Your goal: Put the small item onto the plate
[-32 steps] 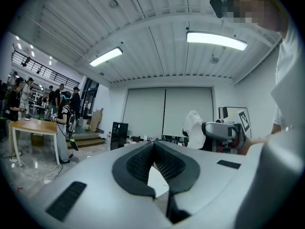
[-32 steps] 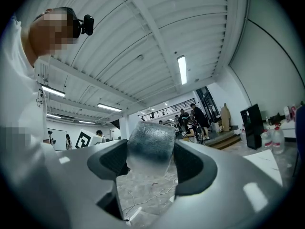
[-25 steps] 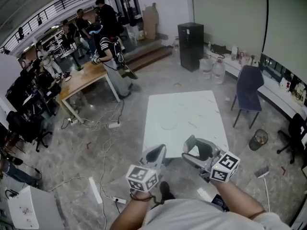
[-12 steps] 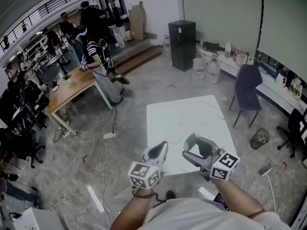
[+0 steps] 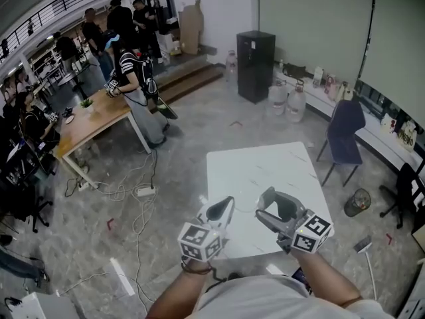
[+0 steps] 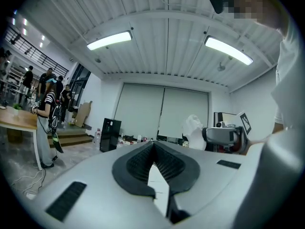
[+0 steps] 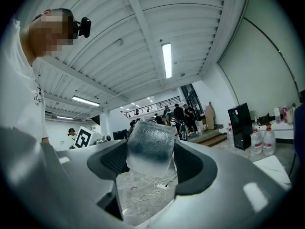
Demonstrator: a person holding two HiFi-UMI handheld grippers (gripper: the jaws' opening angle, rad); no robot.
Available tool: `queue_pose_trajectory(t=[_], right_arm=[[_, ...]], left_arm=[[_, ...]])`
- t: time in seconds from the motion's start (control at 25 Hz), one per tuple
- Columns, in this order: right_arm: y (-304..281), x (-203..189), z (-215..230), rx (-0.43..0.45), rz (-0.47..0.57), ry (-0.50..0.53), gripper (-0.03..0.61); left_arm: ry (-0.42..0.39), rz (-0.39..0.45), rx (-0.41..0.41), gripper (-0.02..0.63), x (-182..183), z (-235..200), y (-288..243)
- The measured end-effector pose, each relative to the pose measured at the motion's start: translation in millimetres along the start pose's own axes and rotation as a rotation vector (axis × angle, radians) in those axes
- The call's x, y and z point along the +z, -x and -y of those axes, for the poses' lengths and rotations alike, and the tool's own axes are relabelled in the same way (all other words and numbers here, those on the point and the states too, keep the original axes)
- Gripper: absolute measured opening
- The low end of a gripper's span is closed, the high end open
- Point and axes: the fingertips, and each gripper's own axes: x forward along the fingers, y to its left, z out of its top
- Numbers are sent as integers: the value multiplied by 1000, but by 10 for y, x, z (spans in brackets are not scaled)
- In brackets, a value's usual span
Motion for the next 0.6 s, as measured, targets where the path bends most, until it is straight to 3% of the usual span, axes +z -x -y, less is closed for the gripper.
queue_pose_trajectory(t=[0.28,0.6], right_arm=[[-290,-49,371,8,-48,13,296],[-495,43,1224,61,-79,-3,296]], left_arm=[[29,-29,15,6,-107,-332,-360],[26,-26,68,6,-56,-584,-1096]])
